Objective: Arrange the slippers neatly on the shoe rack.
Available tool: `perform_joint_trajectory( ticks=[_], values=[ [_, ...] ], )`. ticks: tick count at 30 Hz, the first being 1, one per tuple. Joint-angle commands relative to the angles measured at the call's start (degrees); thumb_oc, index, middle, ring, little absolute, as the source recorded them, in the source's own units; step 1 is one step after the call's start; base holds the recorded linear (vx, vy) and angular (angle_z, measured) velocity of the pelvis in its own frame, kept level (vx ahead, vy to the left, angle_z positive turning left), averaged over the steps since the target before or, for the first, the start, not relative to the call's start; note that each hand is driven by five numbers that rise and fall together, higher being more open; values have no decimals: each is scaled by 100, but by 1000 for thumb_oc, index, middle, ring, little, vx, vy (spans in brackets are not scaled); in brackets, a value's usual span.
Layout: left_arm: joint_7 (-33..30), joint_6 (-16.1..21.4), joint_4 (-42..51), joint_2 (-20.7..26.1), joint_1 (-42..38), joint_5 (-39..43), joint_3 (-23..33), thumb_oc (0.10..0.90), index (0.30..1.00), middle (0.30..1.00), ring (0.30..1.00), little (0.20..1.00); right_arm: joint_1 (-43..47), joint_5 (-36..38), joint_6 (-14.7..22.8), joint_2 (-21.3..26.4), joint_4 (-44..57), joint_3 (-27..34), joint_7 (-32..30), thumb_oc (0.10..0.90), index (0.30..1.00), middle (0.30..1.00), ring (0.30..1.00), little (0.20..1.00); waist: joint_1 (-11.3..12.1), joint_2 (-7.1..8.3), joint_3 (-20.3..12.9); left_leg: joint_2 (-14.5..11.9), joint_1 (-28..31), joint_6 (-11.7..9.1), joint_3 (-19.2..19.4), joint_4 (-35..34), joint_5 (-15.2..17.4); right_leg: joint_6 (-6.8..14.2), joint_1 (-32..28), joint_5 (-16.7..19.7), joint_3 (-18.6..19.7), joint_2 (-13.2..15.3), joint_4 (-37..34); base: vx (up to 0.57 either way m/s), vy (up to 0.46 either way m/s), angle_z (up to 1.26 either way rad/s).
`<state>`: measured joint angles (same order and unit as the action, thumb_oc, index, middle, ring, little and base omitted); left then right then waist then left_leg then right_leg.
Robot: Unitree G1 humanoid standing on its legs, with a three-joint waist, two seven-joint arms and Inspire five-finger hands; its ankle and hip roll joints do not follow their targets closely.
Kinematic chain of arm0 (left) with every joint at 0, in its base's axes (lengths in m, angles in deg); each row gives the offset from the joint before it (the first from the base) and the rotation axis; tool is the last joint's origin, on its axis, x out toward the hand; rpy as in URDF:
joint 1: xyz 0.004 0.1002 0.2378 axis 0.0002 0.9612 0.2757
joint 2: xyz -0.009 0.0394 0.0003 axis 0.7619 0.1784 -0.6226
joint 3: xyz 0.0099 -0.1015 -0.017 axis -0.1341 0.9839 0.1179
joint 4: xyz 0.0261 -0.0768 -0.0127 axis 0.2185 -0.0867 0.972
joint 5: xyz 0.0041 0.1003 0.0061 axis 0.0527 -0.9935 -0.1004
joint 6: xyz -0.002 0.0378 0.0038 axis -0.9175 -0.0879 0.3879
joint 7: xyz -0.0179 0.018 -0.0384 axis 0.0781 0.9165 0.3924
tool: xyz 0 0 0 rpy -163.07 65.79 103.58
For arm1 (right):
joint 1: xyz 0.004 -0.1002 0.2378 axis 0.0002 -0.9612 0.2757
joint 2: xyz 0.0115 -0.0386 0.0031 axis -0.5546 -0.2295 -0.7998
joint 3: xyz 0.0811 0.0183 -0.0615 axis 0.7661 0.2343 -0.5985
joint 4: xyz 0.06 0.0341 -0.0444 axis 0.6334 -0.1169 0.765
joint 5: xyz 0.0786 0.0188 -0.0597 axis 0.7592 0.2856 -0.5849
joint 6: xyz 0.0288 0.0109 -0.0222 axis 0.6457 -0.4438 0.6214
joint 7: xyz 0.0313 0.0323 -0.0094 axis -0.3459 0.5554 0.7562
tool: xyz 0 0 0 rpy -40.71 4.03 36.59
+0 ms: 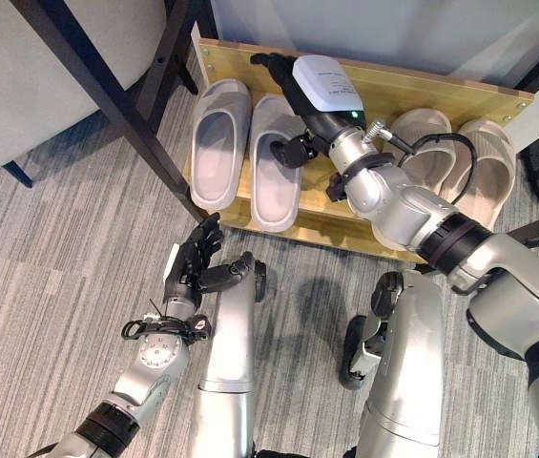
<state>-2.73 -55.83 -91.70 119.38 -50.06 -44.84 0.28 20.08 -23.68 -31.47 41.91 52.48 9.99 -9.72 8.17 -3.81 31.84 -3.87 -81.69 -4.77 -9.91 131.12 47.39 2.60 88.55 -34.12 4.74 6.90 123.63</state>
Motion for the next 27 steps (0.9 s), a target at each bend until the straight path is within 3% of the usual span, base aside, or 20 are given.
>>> perform_joint_trajectory(
  ticks=[1, 6, 8, 17, 19, 22, 27],
  values=[
    [171, 106, 474, 84, 452, -305, -275, 800, 900, 900, 900, 900, 862, 151, 402, 224, 554, -145, -41, 800, 900, 900, 900, 900, 252, -176, -205, 504, -826, 190, -68, -604, -459, -740, 140, -281, -364, 339, 54, -4, 22, -3],
    [242, 89, 541, 170, 511, -312, -207, 800, 900, 900, 900, 900, 1046, 424, 532, 579, 908, -362, 166, 800, 900, 900, 900, 900, 246, -180, -205, 498, -826, 169, -93, -602, -468, -718, 140, -290, -355, 347, 45, -5, 8, -4],
    [298, 64, 566, 202, 622, -345, -113, 800, 900, 900, 900, 900, 1112, 654, 732, 1134, 1594, -334, 226, 800, 900, 900, 900, 900, 191, -123, -205, 468, -826, 161, -65, -640, -480, -712, 140, -308, -310, 360, 57, 0, 0, 0],
    [408, 45, 647, 160, 740, -428, 93, 800, 900, 900, 900, 900, 585, 1131, 1064, 2135, 2938, 323, 263, 800, 900, 900, 900, 900, 45, -12, -205, 442, -826, 165, -16, -641, -485, -704, 140, -319, -269, 372, 61, 1, 1, 0],
    [439, 46, 689, 220, 804, -429, 168, 800, 900, 900, 900, 900, 701, 1250, 1050, 2432, 3148, 129, 495, 800, 900, 900, 900, 900, 44, 10, -205, 425, -826, 162, -43, -614, -478, -696, 140, -314, -256, 383, 73, -14, 17, -1],
    [534, -3, 776, 272, 896, -477, 240, 800, 900, 900, 900, 900, 416, 2384, 1306, 2966, 3583, 201, 820, 800, 900, 900, 900, 900, -49, 37, -205, 408, -826, 148, -18, -628, -519, -655, 140, -322, -201, 397, 86, -17, 24, -1],
    [560, -49, 864, 377, 913, -473, 320, 800, 900, 900, 900, 900, -242, 3771, 1411, 3159, 3763, 539, 1147, 800, 900, 900, 900, 900, -92, 74, -205, 410, -826, 129, 26, -641, -537, -639, 140, -319, -183, 409, 86, 0, 0, 0]
  ],
)
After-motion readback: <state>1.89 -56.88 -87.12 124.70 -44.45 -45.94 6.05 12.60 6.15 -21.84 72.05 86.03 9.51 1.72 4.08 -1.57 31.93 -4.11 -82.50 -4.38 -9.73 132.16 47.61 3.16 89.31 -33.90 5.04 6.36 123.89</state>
